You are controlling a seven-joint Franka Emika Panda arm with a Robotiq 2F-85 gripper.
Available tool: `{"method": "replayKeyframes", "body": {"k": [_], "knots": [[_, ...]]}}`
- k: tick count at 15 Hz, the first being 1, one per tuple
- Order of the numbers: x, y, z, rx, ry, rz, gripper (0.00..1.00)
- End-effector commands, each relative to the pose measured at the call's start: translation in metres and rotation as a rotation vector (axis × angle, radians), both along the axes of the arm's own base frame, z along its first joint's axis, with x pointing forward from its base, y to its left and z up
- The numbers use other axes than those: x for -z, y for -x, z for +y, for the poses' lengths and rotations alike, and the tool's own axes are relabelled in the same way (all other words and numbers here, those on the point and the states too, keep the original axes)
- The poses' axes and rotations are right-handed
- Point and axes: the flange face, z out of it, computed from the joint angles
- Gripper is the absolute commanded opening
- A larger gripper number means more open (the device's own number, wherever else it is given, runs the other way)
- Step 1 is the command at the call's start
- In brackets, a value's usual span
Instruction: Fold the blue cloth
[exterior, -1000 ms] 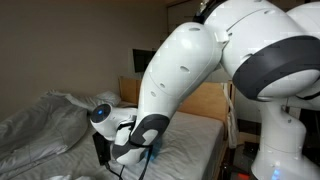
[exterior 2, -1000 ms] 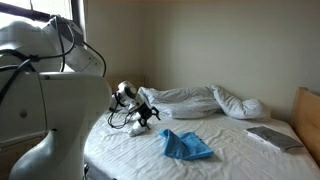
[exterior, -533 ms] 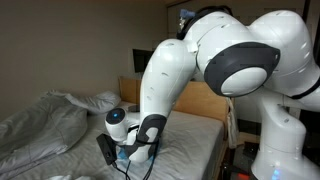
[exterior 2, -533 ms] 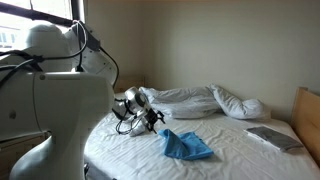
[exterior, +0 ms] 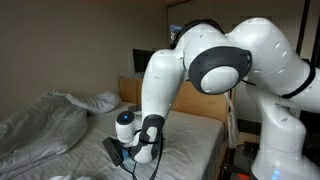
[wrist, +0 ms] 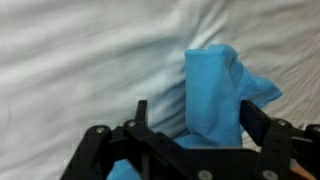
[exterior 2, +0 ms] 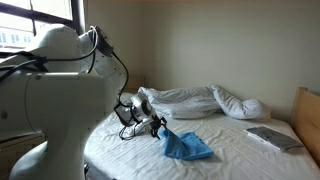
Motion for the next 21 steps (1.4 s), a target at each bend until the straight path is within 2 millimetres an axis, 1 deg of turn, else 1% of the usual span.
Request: {"method": "replayKeyframes", "body": {"k": [1, 2, 8, 9, 12, 13, 15, 16, 17, 18, 19, 20, 21], "knots": [[0.003, -0.008, -0.005, -0.055, 0.0, 0.016, 0.62], [0.001, -0.01, -0.004, -0.065, 0.001, 0.017, 0.56], [-0.023, -0.016, 0.008, -0.099, -0.029, 0.0, 0.16], [-0.025, -0.017, 0.009, -0.101, -0.035, 0.0, 0.13], [-0.026, -0.016, 0.012, -0.099, -0.066, 0.002, 0.07], [-0.026, -0.015, 0.012, -0.097, -0.073, 0.006, 0.06], [-0.025, -0.013, 0.012, -0.094, -0.1, 0.011, 0.11], [-0.025, -0.012, 0.012, -0.094, -0.12, 0.013, 0.1], [-0.026, -0.011, 0.012, -0.092, -0.137, 0.015, 0.12], [-0.026, -0.009, 0.011, -0.091, -0.162, 0.019, 0.11], [-0.028, -0.008, 0.01, -0.092, -0.187, 0.021, 0.13], [-0.031, -0.006, 0.007, -0.09, -0.219, 0.025, 0.1], [-0.034, -0.005, 0.002, -0.085, -0.244, 0.033, 0.11]]}}
